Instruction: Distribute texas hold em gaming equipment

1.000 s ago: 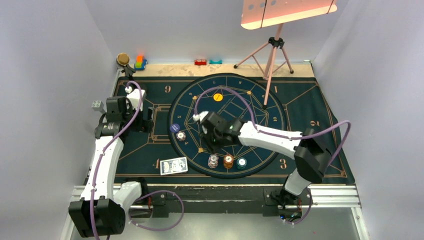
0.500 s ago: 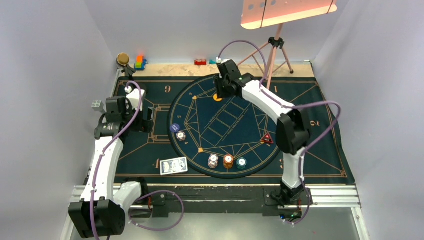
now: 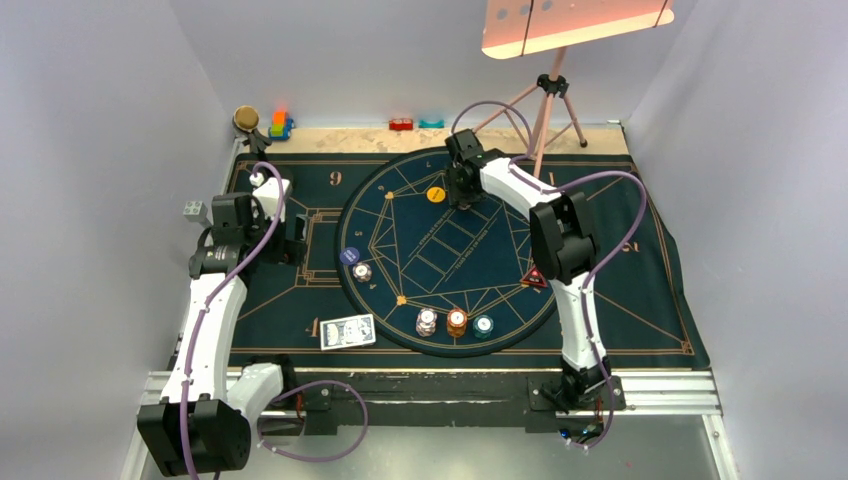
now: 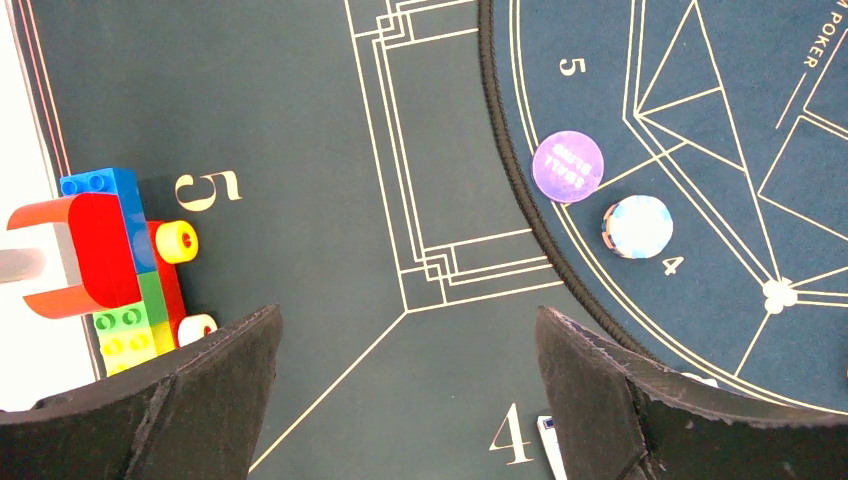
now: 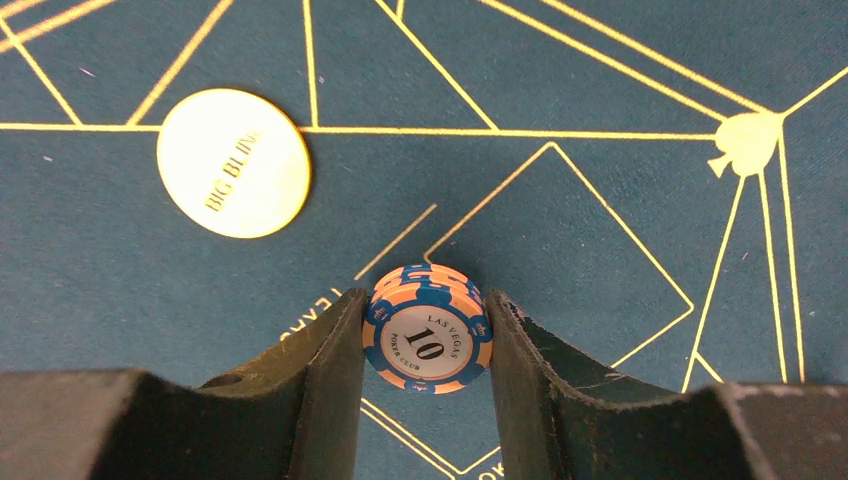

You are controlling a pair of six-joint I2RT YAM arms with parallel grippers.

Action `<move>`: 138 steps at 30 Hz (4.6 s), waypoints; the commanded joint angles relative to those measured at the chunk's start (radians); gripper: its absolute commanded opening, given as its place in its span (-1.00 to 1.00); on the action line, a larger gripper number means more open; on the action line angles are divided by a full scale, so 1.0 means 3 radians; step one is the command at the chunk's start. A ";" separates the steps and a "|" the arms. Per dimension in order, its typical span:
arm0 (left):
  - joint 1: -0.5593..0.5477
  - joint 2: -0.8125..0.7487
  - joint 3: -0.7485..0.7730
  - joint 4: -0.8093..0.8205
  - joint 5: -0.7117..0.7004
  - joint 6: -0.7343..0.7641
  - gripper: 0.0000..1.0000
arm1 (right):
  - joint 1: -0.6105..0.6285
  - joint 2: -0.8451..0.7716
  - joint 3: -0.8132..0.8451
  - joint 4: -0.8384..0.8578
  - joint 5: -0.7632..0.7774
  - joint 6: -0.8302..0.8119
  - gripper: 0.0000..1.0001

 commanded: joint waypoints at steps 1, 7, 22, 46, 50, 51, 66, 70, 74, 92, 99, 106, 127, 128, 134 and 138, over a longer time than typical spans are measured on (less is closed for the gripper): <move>0.0026 -0.0038 -0.0009 0.0051 0.0020 0.0019 0.99 | 0.0015 0.0017 0.0246 0.0056 -0.0040 -0.0017 -0.40; 0.0024 -0.0051 -0.0009 0.0049 0.0015 0.0013 0.99 | 0.0012 0.0108 0.0348 -0.0023 -0.0095 -0.0024 0.43; 0.0023 -0.0081 -0.0022 0.0050 0.0025 0.0018 1.00 | 0.0775 -0.1290 -0.0688 0.0035 -0.0051 -0.0064 0.81; 0.0025 -0.0090 -0.0022 0.0052 0.0015 0.0022 0.99 | 0.2038 -0.1802 -0.2193 0.0102 -0.0869 -0.0297 0.97; 0.0024 -0.0092 -0.0022 0.0053 0.0012 0.0023 0.99 | 0.2076 -0.1721 -0.2217 0.0130 -0.0907 -0.0307 0.97; 0.0024 -0.0091 -0.0020 0.0052 0.0013 0.0022 0.99 | 0.2078 -0.1706 -0.2221 0.0141 -0.0906 -0.0309 0.97; 0.0026 -0.0100 -0.0026 0.0055 -0.0005 0.0023 0.99 | 0.2082 -0.1565 -0.2177 0.0148 -0.0692 -0.0322 0.46; 0.0023 -0.0109 -0.0027 0.0054 -0.0005 0.0022 1.00 | 0.2083 -0.1529 -0.2175 0.0132 -0.0684 -0.0333 0.43; 0.0026 -0.0116 -0.0027 0.0052 -0.0006 0.0024 0.99 | 0.2083 -0.1510 -0.2164 0.0119 -0.0679 -0.0341 0.40; 0.0022 -0.0124 -0.0028 0.0053 -0.0005 0.0022 0.99 | 0.2085 -0.1679 -0.2005 -0.0009 -0.0669 -0.0344 0.11; 0.0024 -0.0130 -0.0031 0.0055 -0.0010 0.0022 0.99 | 0.2084 -0.1626 -0.2024 -0.0027 -0.0706 -0.0348 -0.16; 0.0024 -0.0140 -0.0028 0.0053 -0.0004 0.0023 0.99 | 0.2080 -0.1567 -0.2005 -0.0072 -0.0743 -0.0329 -0.35; 0.0026 -0.0189 -0.0032 0.0055 0.0041 0.0019 0.99 | 0.0924 -0.2272 -0.2066 -0.0252 0.0033 0.0357 -1.00; 0.0023 -0.0192 -0.0032 0.0057 0.0045 0.0019 0.99 | 0.0810 -0.2329 -0.2171 -0.0248 0.0097 0.0447 -1.00; 0.0026 -0.0179 -0.0032 0.0056 0.0065 0.0018 0.99 | 0.0285 -0.2795 -0.2924 -0.0033 0.0137 0.1011 -1.00; 0.0027 -0.0179 -0.0031 0.0052 0.0072 0.0021 0.99 | 0.0161 -0.2809 -0.3199 0.0041 0.0122 0.1271 -1.00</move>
